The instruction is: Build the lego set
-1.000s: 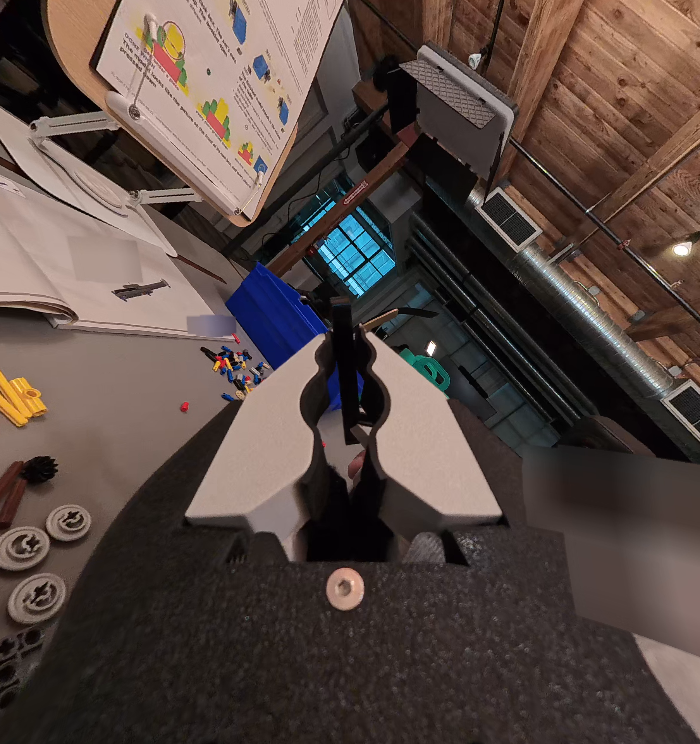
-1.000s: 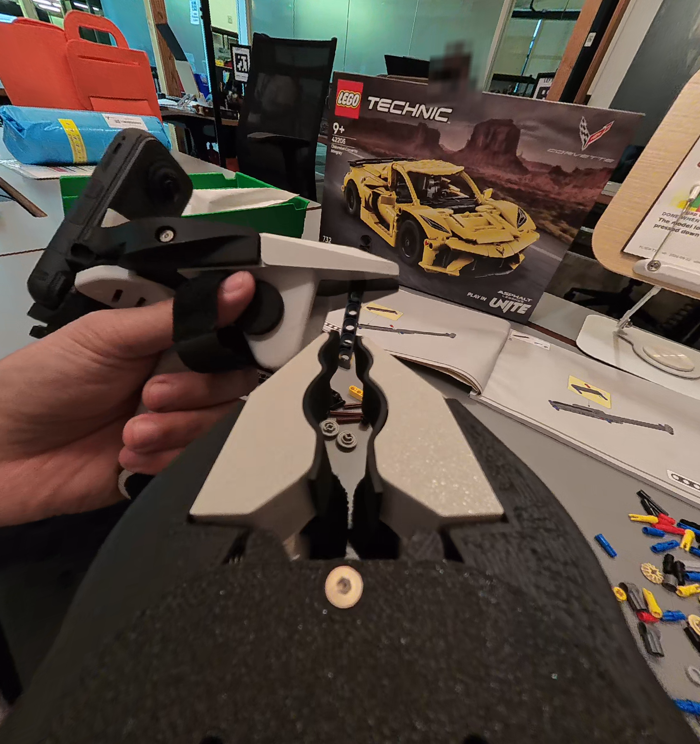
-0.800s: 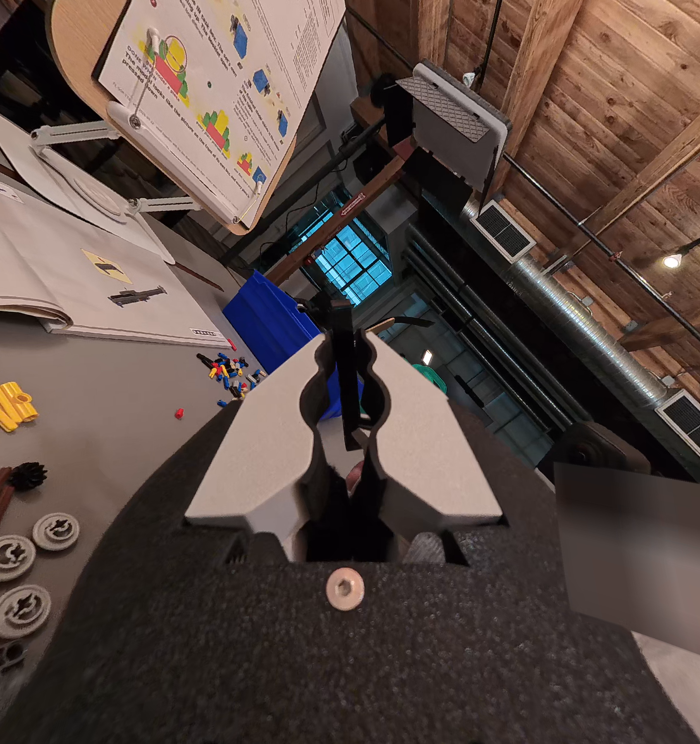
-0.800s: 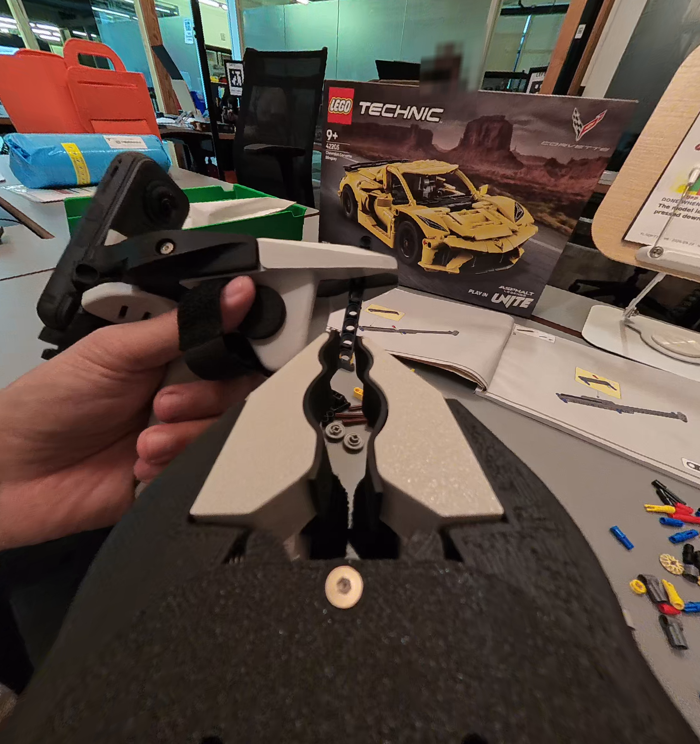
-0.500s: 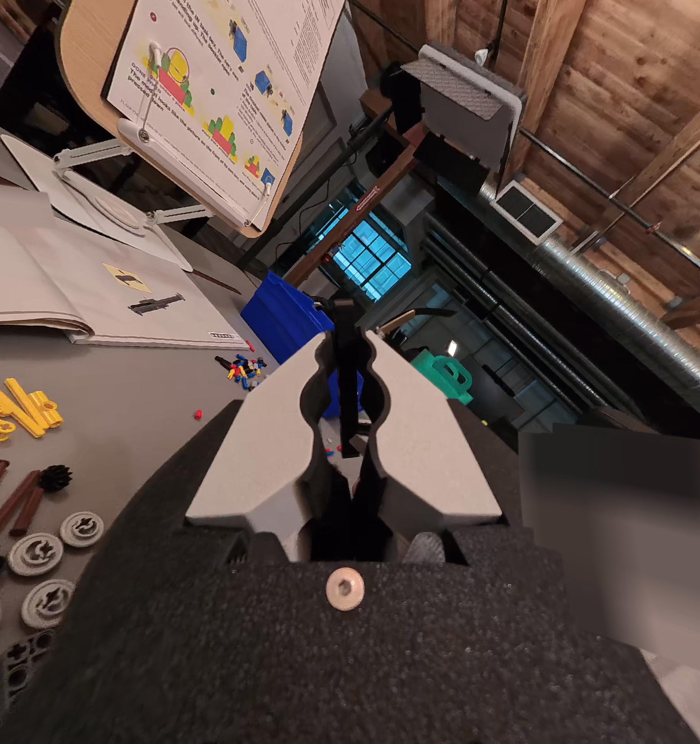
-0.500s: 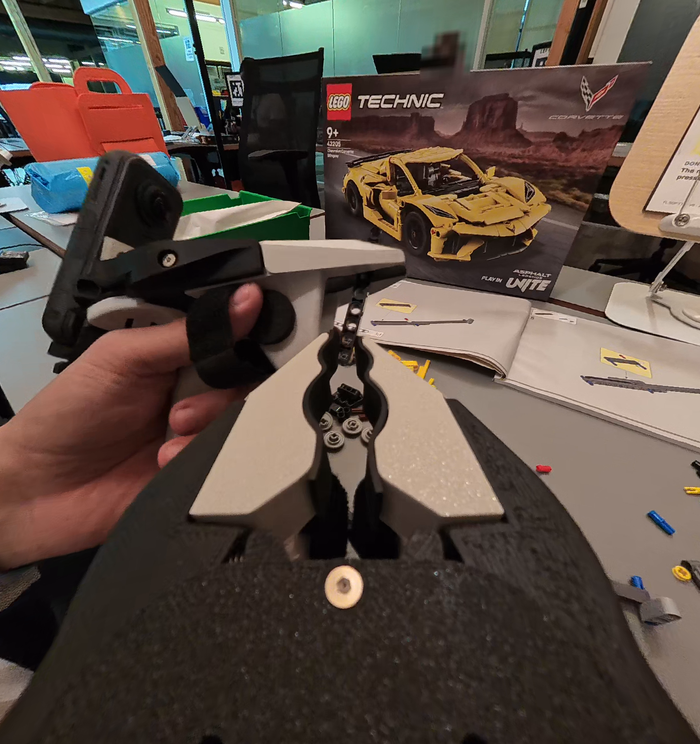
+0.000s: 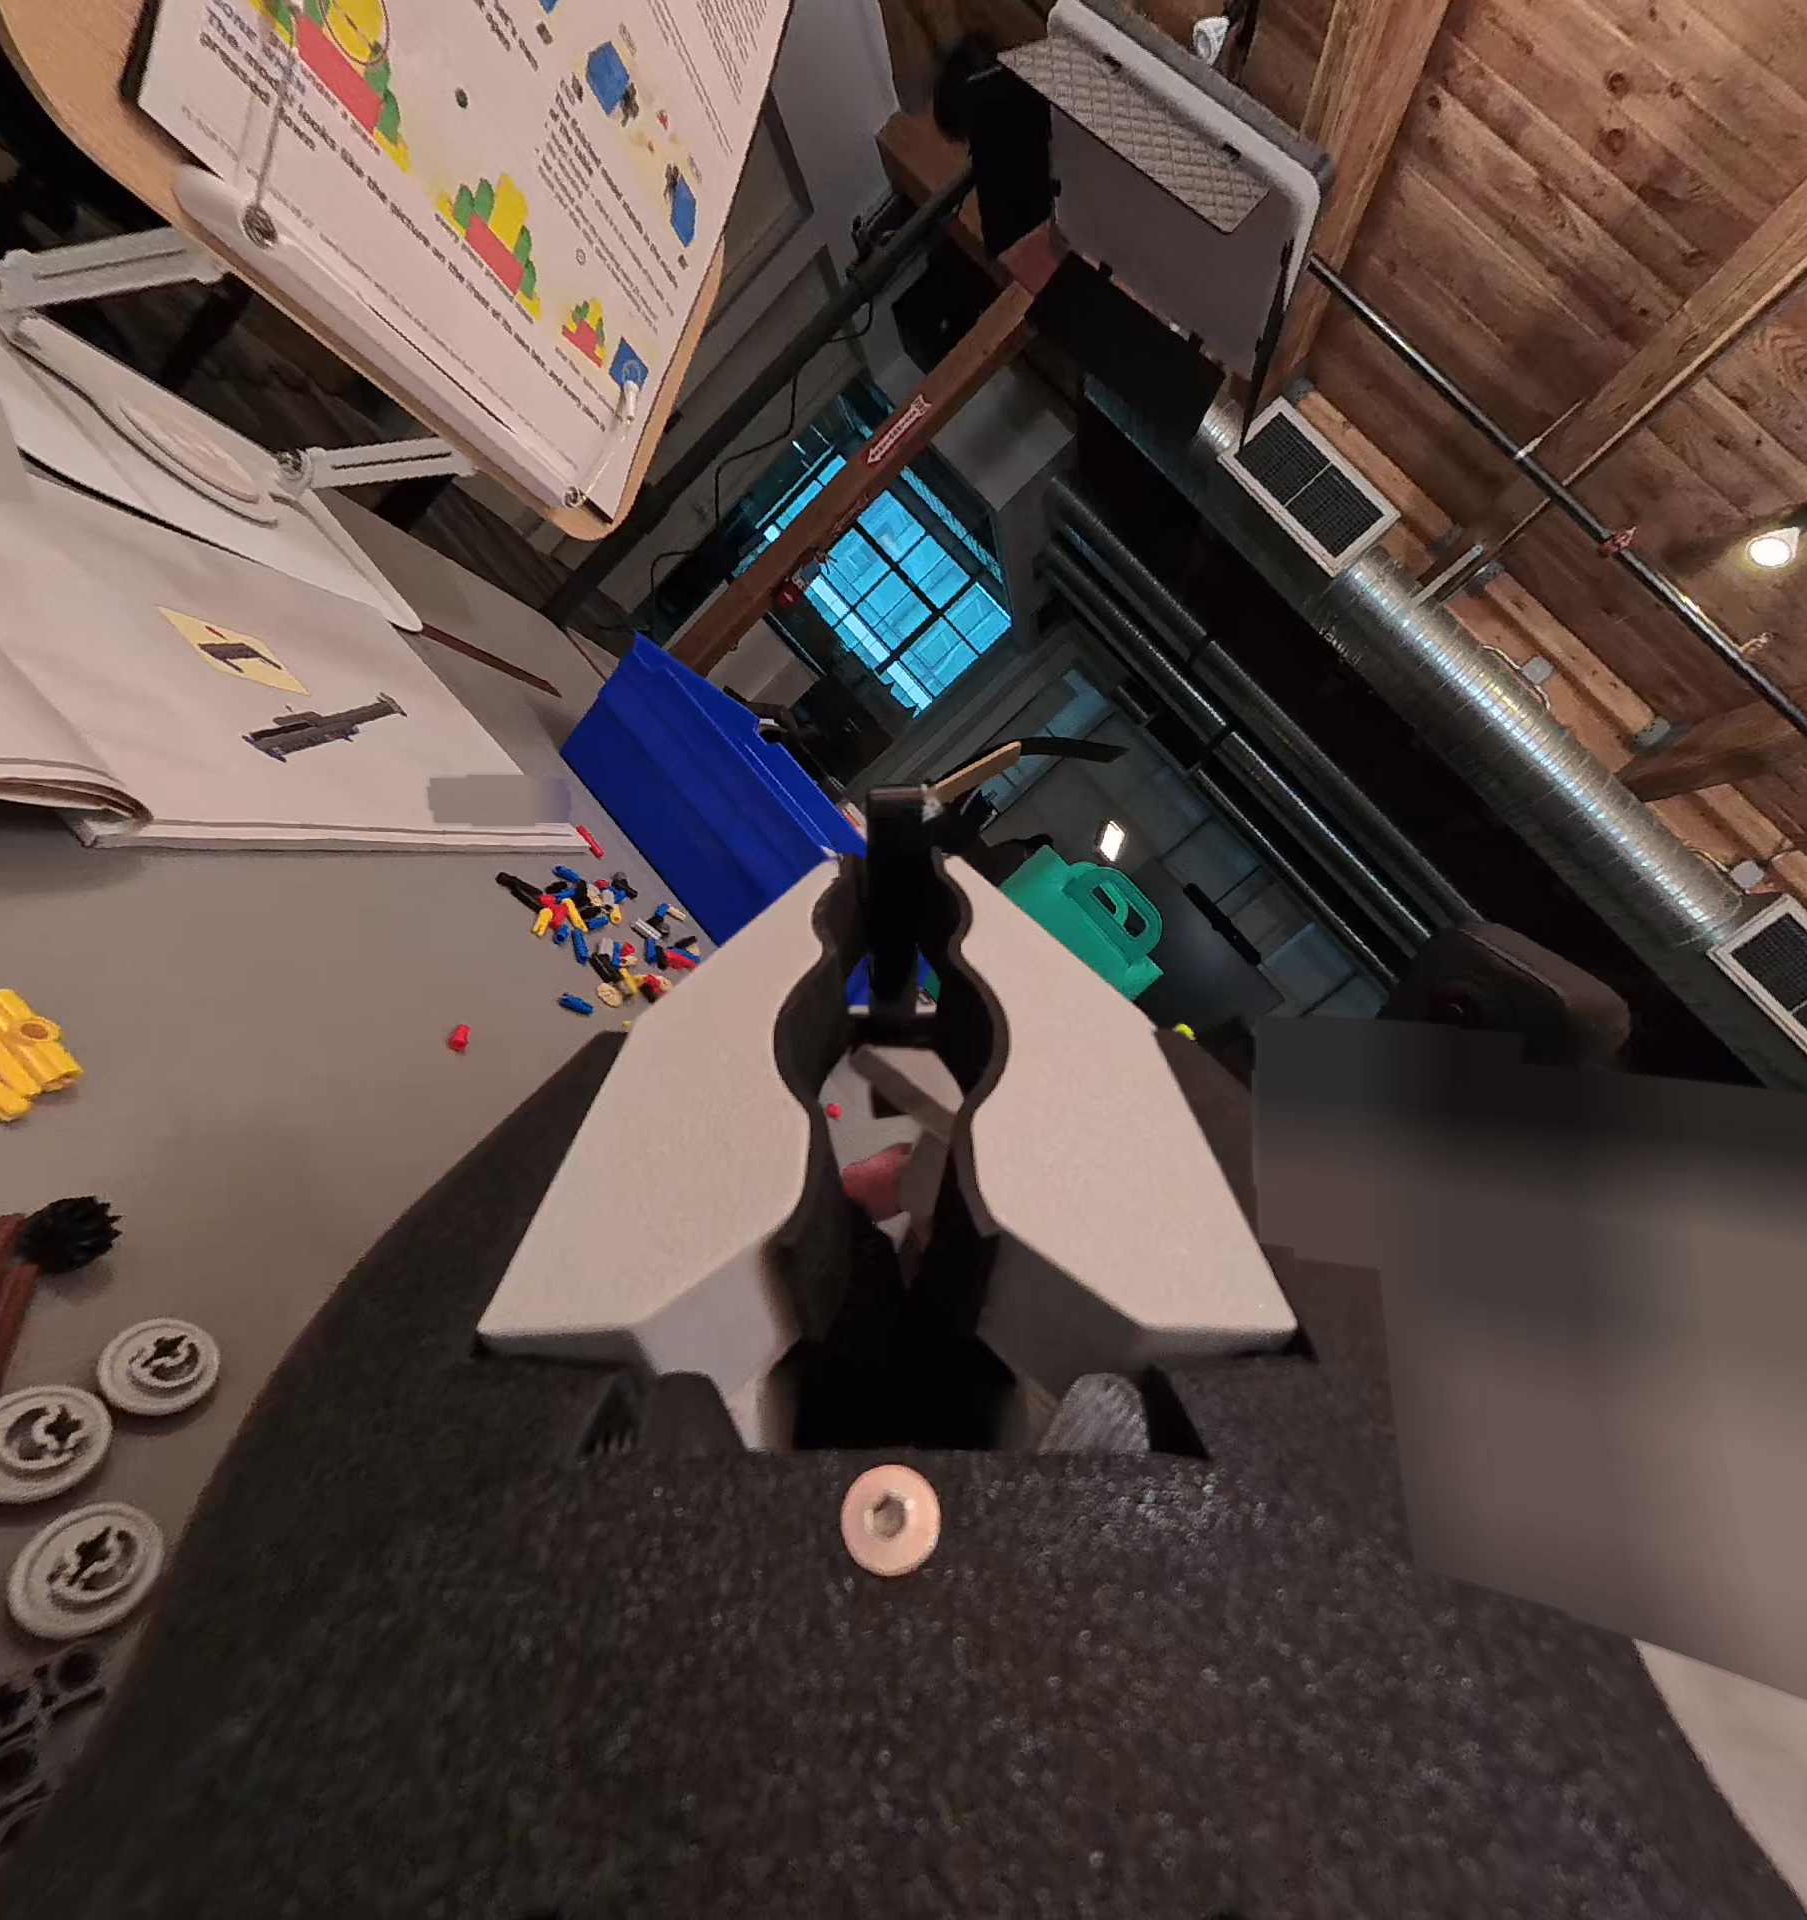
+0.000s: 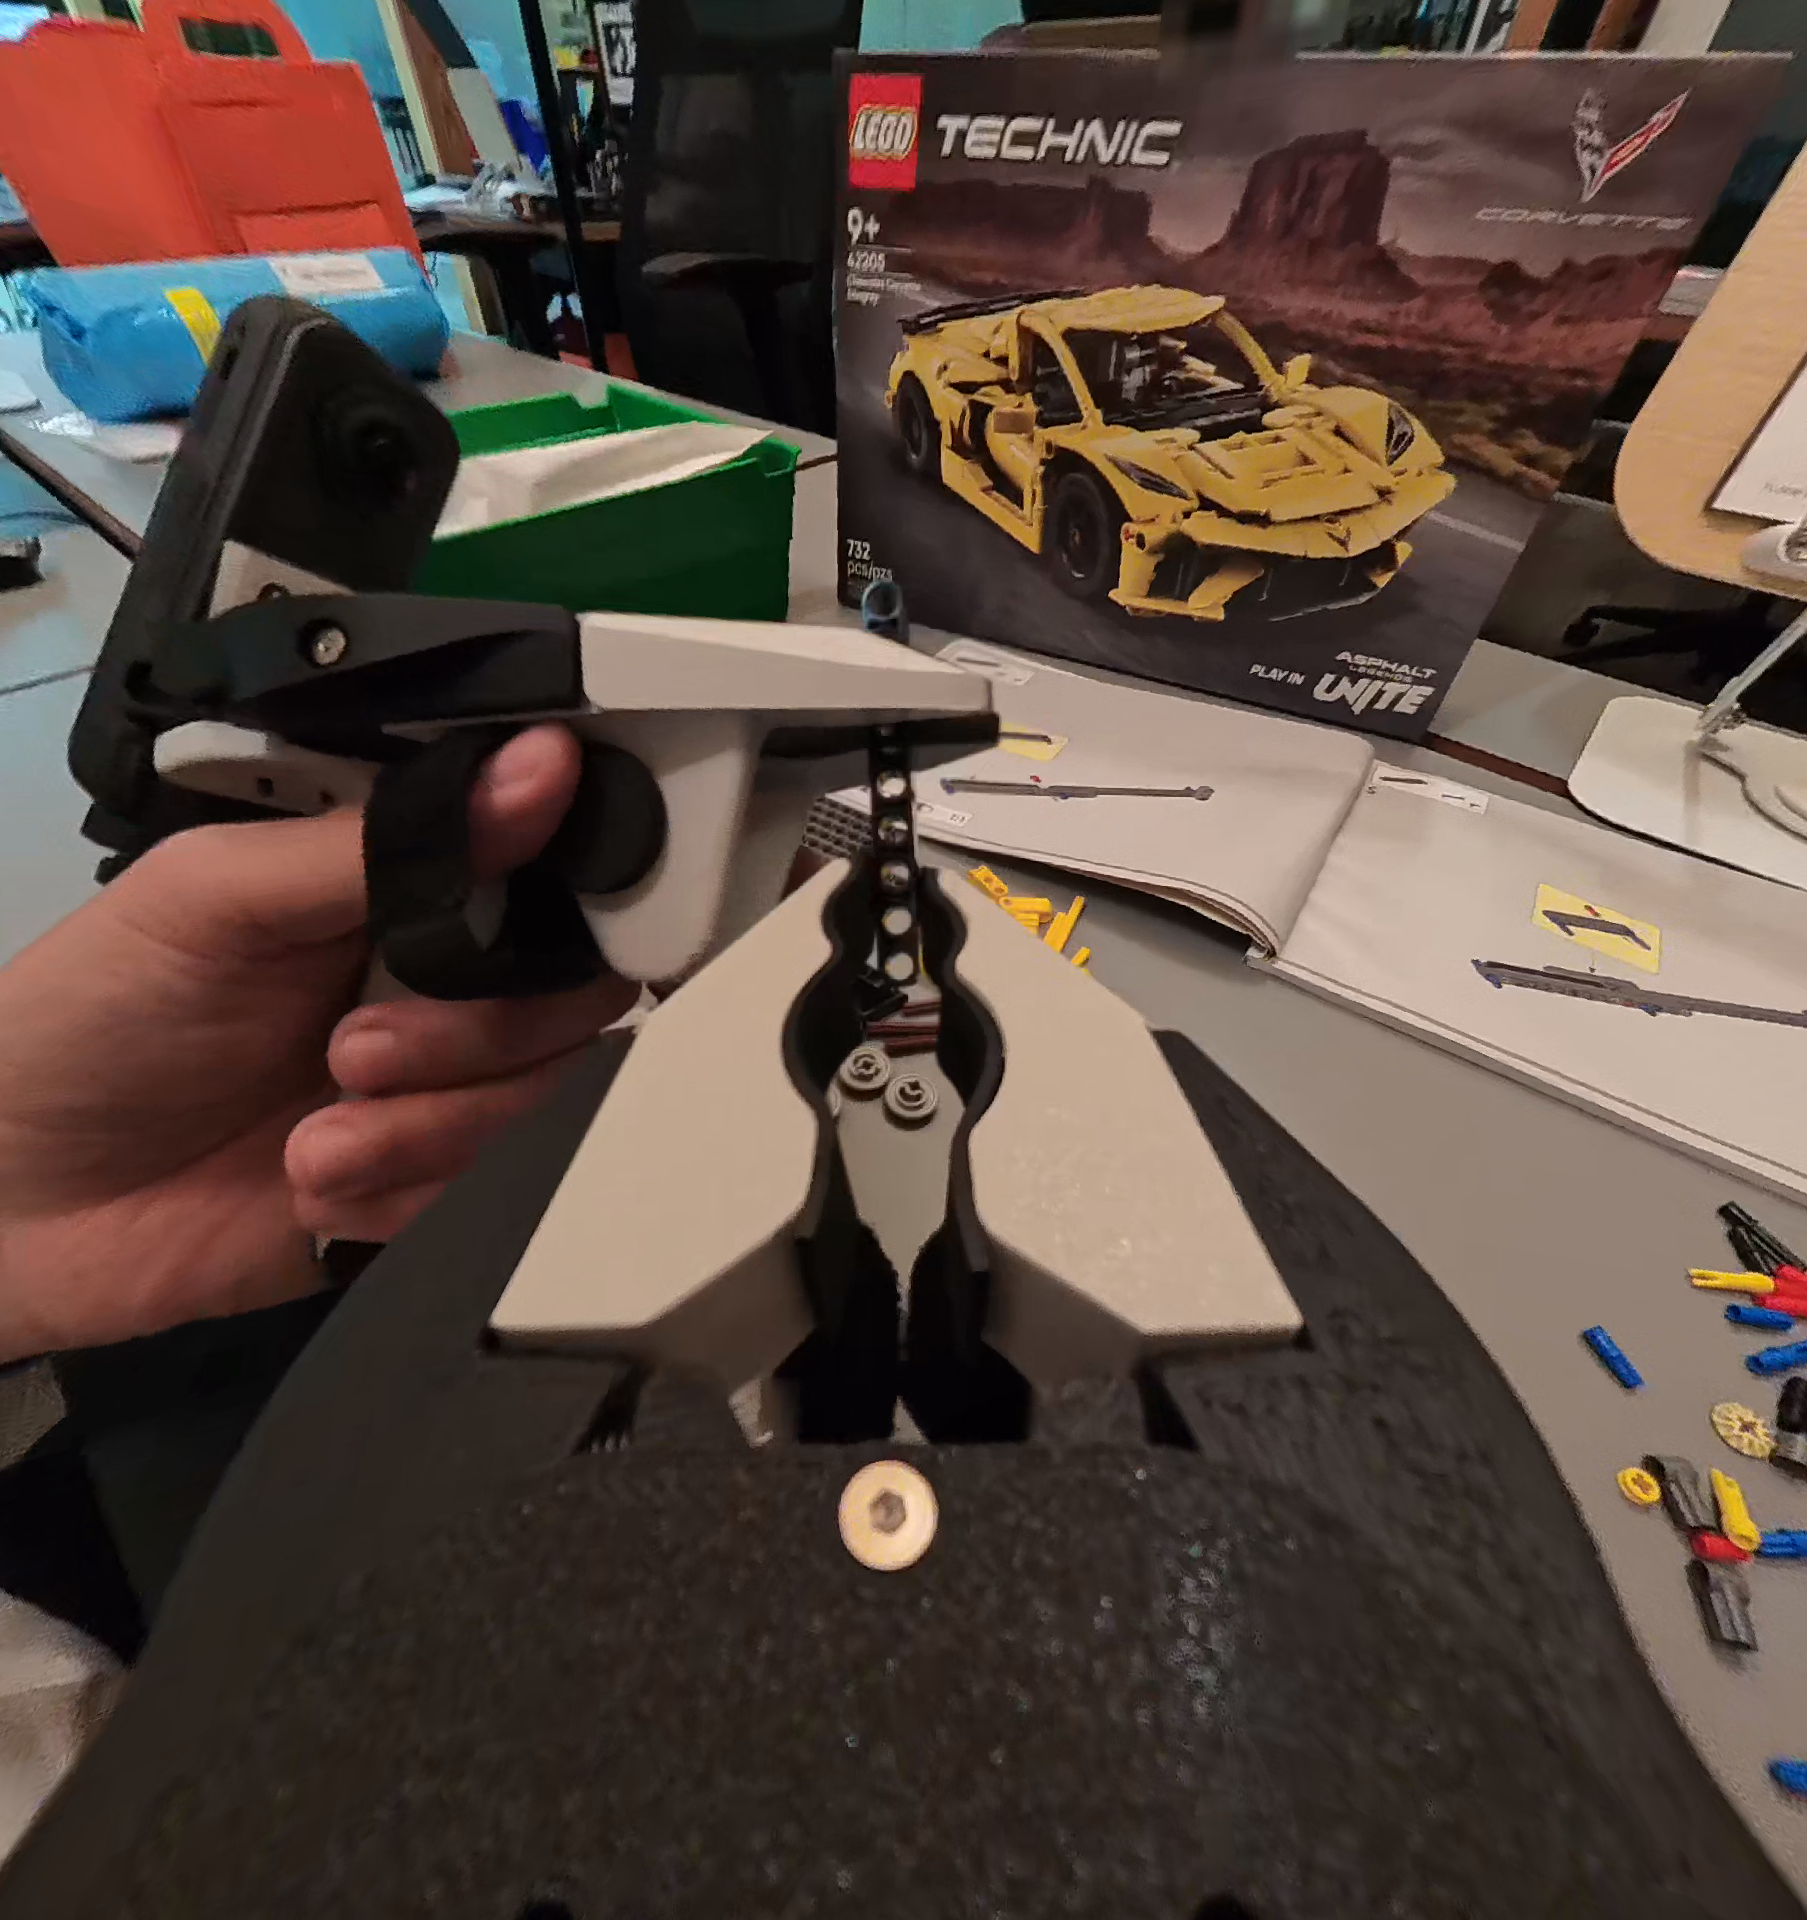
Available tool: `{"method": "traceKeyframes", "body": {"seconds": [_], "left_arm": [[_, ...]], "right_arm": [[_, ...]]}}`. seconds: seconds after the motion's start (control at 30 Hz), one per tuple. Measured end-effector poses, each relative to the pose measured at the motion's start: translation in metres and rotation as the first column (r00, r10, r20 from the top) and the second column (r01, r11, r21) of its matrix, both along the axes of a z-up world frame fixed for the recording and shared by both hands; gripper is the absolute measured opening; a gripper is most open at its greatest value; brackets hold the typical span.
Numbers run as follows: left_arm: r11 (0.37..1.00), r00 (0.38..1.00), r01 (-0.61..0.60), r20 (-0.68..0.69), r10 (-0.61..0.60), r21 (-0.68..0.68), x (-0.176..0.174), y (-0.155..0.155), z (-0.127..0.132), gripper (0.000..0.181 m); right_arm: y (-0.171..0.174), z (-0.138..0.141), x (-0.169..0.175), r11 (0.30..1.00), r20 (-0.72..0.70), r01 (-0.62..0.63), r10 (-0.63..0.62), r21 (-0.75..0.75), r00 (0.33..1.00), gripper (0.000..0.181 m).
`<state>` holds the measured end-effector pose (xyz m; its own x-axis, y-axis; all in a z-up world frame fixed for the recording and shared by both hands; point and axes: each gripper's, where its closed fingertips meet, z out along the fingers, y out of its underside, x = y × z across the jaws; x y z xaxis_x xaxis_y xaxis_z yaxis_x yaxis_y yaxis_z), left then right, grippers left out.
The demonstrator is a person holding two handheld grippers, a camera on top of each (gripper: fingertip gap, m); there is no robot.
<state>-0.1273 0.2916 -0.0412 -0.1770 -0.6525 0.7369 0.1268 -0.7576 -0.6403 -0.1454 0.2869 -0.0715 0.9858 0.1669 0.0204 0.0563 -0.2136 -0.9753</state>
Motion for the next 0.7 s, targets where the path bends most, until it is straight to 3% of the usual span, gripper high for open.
{"method": "traceKeyframes", "body": {"seconds": [0.47,0.57,0.7], "left_arm": [[0.995,0.995,-0.099,-0.014,0.099,0.03,-0.0064,0.0063,-0.0035,0.01],[0.991,0.992,-0.119,-0.038,0.121,0.059,-0.0056,0.008,-0.0044,0.007],[0.983,0.985,-0.15,-0.068,0.158,0.104,-0.0054,0.0078,-0.0044,0.006]], "right_arm": [[-0.0014,-0.004,0.0031,0.996,-0.037,0.093,-0.093,-0.001,0.995,0.007],[-0.0015,-0.0063,0.0018,0.995,0.028,0.101,-0.101,0.002,0.994,0.007],[-0.002,-0.0055,0.003,0.994,-0.025,0.11,-0.11,0.001,0.994,0.007]]}}
